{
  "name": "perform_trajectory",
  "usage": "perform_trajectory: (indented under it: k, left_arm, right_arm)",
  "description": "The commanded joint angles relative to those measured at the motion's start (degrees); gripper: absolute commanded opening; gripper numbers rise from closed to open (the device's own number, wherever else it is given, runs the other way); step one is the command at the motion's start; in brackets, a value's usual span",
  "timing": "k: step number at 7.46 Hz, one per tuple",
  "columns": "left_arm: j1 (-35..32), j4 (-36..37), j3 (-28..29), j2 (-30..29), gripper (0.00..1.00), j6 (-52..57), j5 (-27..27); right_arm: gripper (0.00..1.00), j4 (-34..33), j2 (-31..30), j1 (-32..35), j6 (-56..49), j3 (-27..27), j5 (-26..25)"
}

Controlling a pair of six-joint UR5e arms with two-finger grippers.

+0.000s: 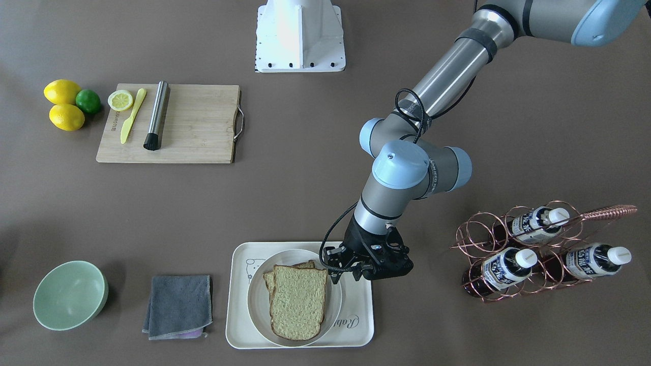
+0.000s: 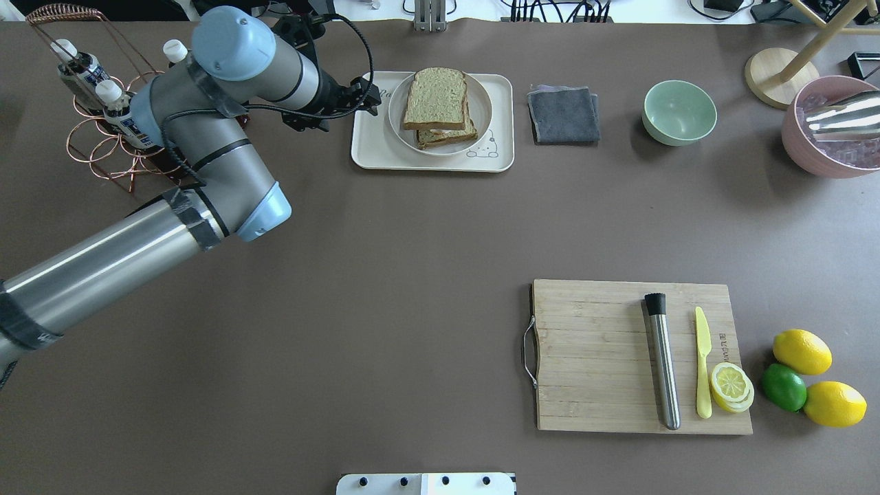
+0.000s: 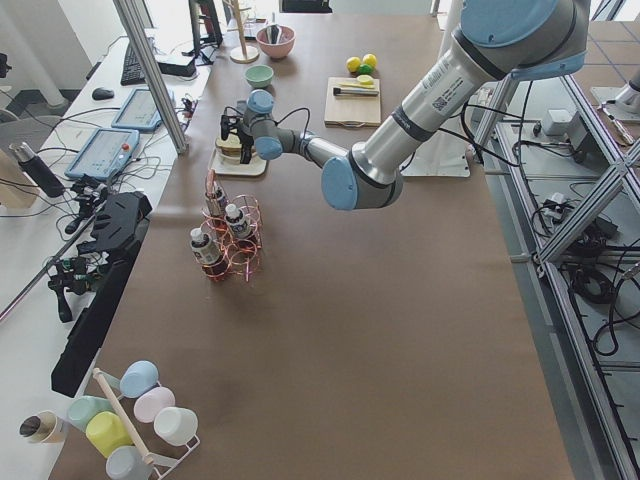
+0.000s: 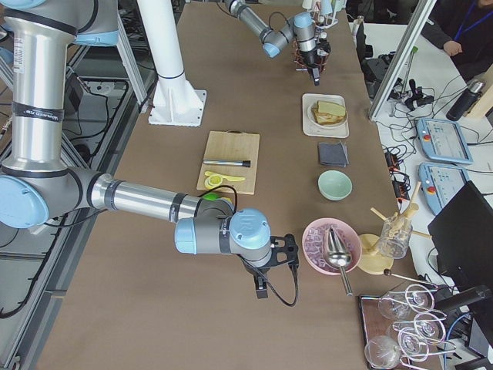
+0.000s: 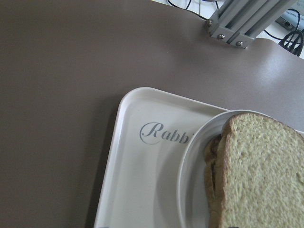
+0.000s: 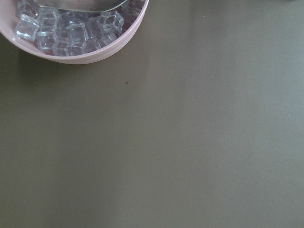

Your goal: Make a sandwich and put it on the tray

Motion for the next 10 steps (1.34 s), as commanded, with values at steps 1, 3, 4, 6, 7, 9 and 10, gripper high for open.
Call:
perform_trajectory:
  k: [1, 3, 4, 6, 7, 9, 10]
  left_arm:
    - [-1.8, 22.5, -31.8, 15.0, 0.99, 2.1, -6.8]
    - [-1.4, 37.3, -49.3, 24.4, 0.99, 8.2, -6.9]
    - [-2.2, 39.2, -53.7, 31.0, 0.99, 15.8, -6.9]
    - [-14.2, 38.8, -56.0, 45.1, 0.99, 39.7, -7.5]
    - [-22.6, 38.7, -53.5, 49.0, 0.99, 53.4, -11.4]
    - [-40.6, 39.0, -41.1, 50.3, 0.99, 80.6, -22.7]
    - [-44.8, 38.8, -36.7, 50.4, 0.99, 87.2, -23.9]
  right_arm:
    - [1.00, 0.0, -0.1, 0.0, -0.1, 0.0, 0.0]
    - [1.00, 0.0, -0.1, 0.0, -0.1, 0.0, -0.2]
    - [1.00, 0.0, -0.1, 0.0, -0.1, 0.0, -0.5]
    - [1.00, -0.1, -0.1, 0.5, -0.1, -0.1, -0.1]
    - [1.00, -0.3, -0.3, 0.6, -0.1, -0.2, -0.2]
    - [1.00, -0.1, -1.3, 2.0, -0.2, -0.1, -0.1]
    - [1.00, 0.0, -1.6, 2.4, -0.4, -0.1, -0.6]
